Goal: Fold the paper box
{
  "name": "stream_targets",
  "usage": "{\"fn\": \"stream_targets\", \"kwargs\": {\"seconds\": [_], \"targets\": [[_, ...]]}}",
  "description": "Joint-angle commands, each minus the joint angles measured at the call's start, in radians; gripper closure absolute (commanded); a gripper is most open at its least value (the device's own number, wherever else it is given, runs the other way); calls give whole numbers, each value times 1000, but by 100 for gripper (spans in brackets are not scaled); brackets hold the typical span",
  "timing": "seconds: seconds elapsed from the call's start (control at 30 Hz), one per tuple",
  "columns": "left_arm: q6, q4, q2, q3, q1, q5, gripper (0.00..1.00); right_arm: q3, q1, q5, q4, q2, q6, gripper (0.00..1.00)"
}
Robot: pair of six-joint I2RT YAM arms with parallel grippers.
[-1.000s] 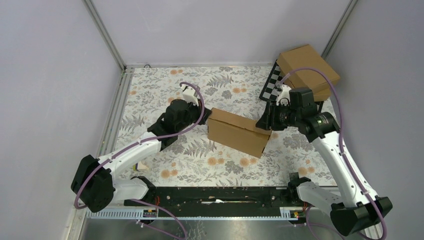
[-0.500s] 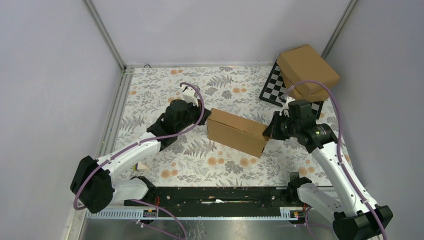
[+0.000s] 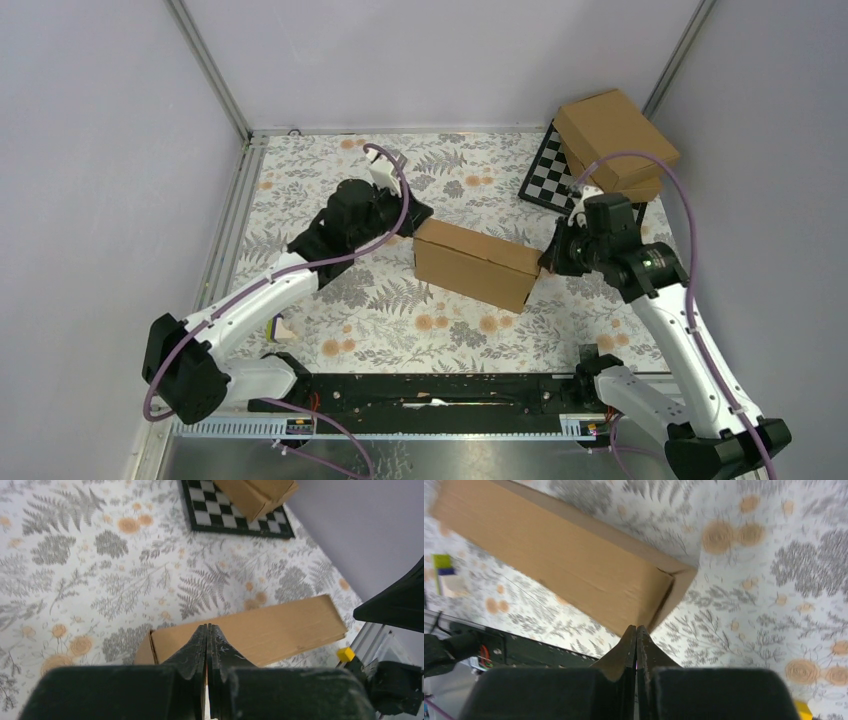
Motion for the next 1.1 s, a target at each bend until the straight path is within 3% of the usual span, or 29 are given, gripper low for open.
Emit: {"fn": "stream_targets", "kwargs": {"seconds": [0.0, 0.17, 0.4, 0.73, 0.9, 0.93, 0.97, 1.07], "targets": [[-26, -23, 47, -80, 14, 44, 98, -134, 0, 3, 0, 19, 2, 100], [-43, -42, 65, -115, 28, 32, 99, -65, 1, 50, -30, 28, -7, 100], [-15, -97, 20, 4, 28, 23, 99, 124, 0, 3, -63, 46, -19, 100], [-37, -112, 40, -72, 30, -31, 99, -114, 0, 49, 59, 75, 28, 100], [-47, -121, 45, -94, 32, -56, 99, -92, 0, 70, 56, 70, 10, 97], [-47, -125, 34, -92, 31, -57, 99, -77, 0, 70, 56, 62, 1, 90], [-46, -128, 16, -90, 31, -55, 99, -59, 0, 55, 57, 53, -17, 76], [-46, -147, -41, -85, 31, -61, 99, -3, 0, -102, 58, 49, -143, 14]]}}
